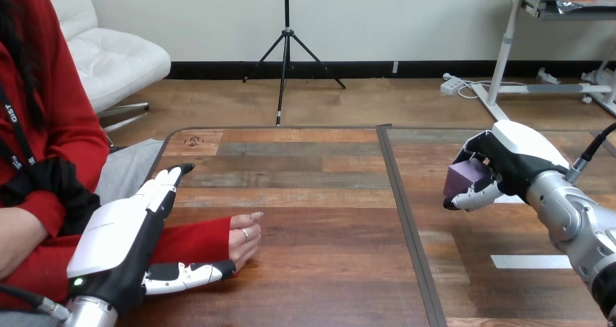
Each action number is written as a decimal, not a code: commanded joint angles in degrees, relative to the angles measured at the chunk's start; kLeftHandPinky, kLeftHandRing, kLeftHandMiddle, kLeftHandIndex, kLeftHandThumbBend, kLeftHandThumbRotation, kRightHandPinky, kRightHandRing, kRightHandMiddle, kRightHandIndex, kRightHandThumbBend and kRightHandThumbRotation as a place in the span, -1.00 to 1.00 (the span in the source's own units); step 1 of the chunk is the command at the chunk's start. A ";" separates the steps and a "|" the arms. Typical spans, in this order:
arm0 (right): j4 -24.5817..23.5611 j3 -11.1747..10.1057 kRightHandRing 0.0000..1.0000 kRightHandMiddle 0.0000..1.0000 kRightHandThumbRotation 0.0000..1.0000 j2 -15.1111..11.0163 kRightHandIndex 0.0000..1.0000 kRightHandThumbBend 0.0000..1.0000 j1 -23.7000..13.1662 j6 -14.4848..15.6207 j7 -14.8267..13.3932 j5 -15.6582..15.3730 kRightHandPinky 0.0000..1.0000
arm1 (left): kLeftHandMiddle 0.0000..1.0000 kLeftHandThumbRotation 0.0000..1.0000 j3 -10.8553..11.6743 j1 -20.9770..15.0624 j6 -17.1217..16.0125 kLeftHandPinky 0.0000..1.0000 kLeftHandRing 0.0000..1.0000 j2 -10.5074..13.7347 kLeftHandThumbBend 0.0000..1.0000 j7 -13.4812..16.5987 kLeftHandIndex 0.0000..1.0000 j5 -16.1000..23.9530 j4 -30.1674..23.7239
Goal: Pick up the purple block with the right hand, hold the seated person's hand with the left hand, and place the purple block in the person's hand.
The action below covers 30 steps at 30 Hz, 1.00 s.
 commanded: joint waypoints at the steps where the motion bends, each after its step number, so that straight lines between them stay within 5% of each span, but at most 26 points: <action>1: -2.47 -1.67 -0.07 0.05 -1.00 -1.17 0.06 0.23 -2.08 -0.60 -0.48 1.17 -0.19 | 0.99 0.20 -2.23 -4.69 1.87 0.97 0.95 2.17 1.00 2.53 0.99 1.49 0.08; 7: -2.44 -1.69 -0.08 0.04 -1.00 -1.16 0.05 0.24 -2.06 -0.56 -0.46 1.26 -0.21 | 1.00 0.23 -3.55 -5.56 3.07 0.99 0.97 3.05 1.00 4.10 1.00 1.86 1.47; 16: -2.56 -1.57 -0.09 0.04 -1.00 -1.22 0.04 0.24 -1.86 -0.98 -0.83 1.40 -0.22 | 1.00 0.27 -5.73 -6.63 7.64 1.00 0.99 4.32 1.00 2.35 0.99 2.27 2.07; 30: -2.63 -1.40 -0.06 0.06 -1.00 -1.13 0.05 0.24 -1.97 -0.73 -0.87 1.40 -0.18 | 0.93 0.17 -9.38 -9.38 9.37 0.98 0.92 5.99 1.00 1.90 0.92 1.70 5.52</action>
